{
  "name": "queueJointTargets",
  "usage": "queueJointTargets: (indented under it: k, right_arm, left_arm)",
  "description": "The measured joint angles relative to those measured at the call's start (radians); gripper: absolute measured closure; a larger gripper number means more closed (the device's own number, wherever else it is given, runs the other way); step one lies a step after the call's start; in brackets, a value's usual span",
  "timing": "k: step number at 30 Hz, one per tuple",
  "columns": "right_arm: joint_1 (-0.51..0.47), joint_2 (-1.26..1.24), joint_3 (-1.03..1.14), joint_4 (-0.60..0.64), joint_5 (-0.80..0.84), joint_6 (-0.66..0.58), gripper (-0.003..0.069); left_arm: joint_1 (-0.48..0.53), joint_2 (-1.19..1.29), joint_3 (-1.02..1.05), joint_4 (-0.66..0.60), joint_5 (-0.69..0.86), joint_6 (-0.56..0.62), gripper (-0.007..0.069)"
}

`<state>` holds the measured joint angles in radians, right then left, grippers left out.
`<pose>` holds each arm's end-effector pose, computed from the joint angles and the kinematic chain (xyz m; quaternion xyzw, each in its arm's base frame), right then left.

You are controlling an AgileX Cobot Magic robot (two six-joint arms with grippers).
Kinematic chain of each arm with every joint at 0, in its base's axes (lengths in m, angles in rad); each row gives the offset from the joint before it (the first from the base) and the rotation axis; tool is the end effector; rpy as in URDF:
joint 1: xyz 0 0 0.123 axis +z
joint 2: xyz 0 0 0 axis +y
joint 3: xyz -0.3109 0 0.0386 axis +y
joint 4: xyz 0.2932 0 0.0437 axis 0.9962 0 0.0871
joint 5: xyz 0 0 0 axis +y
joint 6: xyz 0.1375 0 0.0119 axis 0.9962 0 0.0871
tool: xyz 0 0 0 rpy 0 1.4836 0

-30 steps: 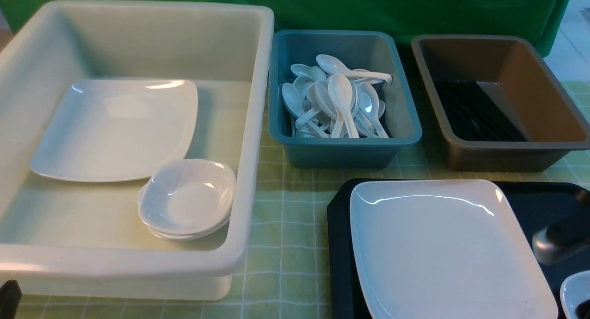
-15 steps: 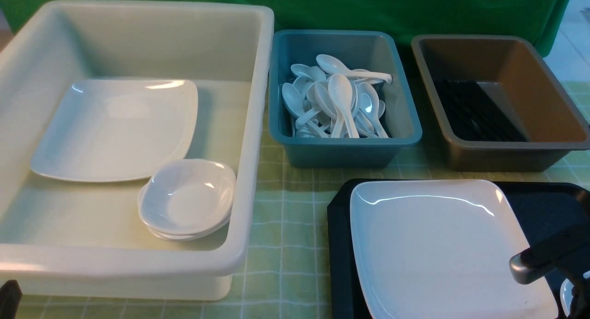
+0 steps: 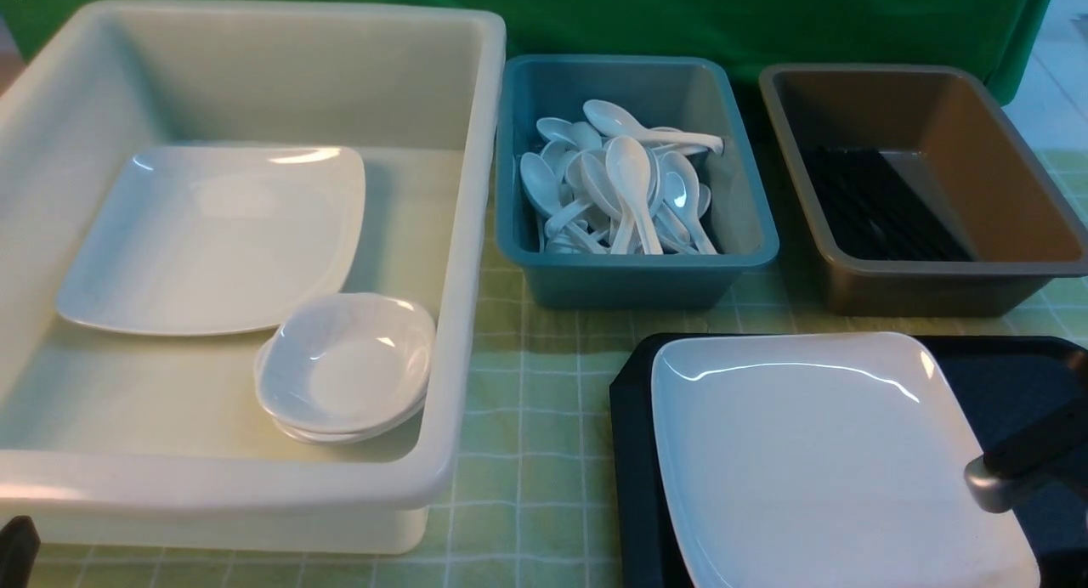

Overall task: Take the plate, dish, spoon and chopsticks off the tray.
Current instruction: Use the right arm to grab a small plate from the dinner plate, then use the right arm to put the small plate into the large storage box on the left

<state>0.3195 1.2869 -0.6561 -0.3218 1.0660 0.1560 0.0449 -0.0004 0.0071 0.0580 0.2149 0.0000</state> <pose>0.2116 0.0297 0.1620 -0.1605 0.9771 -0.1393 0.0141 0.1191 0.0071 0.1846 0.0004 0.7529 0.0381 0.6571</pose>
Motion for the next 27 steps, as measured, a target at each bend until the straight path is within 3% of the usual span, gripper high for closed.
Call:
queueJointTargets:
  k: [5,7,11,12,14,16,18,19,21,27]
  right_arm:
    - [-0.001,-0.158,-0.138,0.102,0.125,-0.064,0.0631]
    - [-0.001,-0.237,-0.278,0.268,0.105,-0.148,0.0631]
    - [0.009,-0.232,-0.429,0.586,-0.019,-0.421,0.0631]
    - [0.035,-0.206,-0.469,0.725,-0.069,-0.567,0.0631]
    - [0.102,-0.136,-0.530,0.873,-0.144,-0.753,0.0631]
    - [0.176,-0.060,-0.579,0.922,-0.195,-0.871,0.0631]
    - [0.295,0.074,-0.662,0.934,-0.261,-1.008,0.0631]
    - [0.304,0.098,-0.678,0.932,-0.271,-1.018,0.0631]
    - [0.413,0.239,-0.776,0.871,-0.313,-1.098,0.0631]
    - [0.569,0.542,-1.030,0.539,-0.340,-1.074,0.0630]
  left_arm:
    - [0.000,0.000,0.000,0.000,0.000,0.000,0.0400]
    - [0.000,0.000,0.000,0.000,0.000,0.000,0.0400]
    - [0.000,0.000,0.000,0.000,0.000,0.000,0.0400]
    - [0.000,0.000,0.000,0.000,0.000,0.000,0.0400]
    - [0.000,0.000,0.000,0.000,0.000,0.000,0.0400]
    - [0.000,0.000,0.000,0.000,0.000,0.000,0.0400]
    - [0.000,0.000,0.000,0.000,0.000,0.000,0.0400]
    - [0.000,0.000,0.000,0.000,0.000,0.000,0.0400]
    - [0.000,0.000,0.000,0.000,0.000,0.000,0.0400]
    - [0.000,0.000,0.000,0.000,0.000,0.000,0.0400]
